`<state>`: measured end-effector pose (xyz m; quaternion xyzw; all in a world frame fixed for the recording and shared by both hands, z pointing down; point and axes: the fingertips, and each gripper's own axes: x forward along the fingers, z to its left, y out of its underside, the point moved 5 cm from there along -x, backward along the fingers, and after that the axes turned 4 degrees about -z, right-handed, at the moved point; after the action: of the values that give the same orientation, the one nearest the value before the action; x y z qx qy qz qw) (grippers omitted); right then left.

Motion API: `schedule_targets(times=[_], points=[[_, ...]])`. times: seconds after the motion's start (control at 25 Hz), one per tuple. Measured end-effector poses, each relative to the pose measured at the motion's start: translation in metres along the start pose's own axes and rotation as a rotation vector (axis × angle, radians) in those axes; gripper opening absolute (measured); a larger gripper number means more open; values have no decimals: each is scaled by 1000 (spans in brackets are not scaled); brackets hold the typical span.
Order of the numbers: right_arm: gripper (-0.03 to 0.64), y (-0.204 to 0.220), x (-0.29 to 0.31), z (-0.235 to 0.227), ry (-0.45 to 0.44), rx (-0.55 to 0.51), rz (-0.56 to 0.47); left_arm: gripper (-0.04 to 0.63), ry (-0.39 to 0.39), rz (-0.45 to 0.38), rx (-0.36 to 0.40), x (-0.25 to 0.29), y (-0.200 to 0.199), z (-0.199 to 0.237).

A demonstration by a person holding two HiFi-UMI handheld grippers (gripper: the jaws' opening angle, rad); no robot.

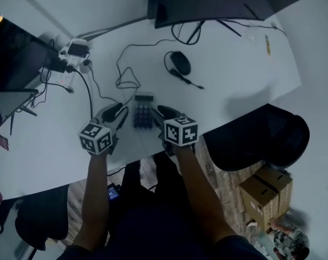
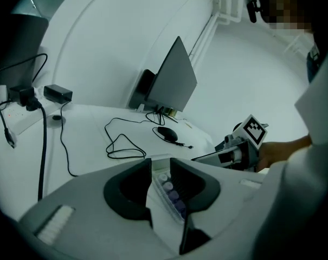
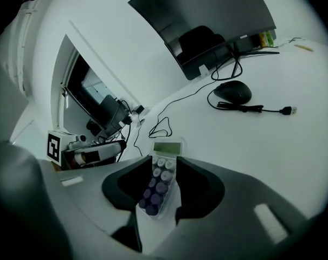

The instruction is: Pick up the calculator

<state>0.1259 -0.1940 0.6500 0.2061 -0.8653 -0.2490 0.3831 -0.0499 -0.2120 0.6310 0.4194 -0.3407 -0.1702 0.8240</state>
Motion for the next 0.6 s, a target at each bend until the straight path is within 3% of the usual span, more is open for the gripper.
schedule_targets(times=[0.6], points=[[167,26,12,-15,-21,102,47,176,43,100,-99,26,37,0]])
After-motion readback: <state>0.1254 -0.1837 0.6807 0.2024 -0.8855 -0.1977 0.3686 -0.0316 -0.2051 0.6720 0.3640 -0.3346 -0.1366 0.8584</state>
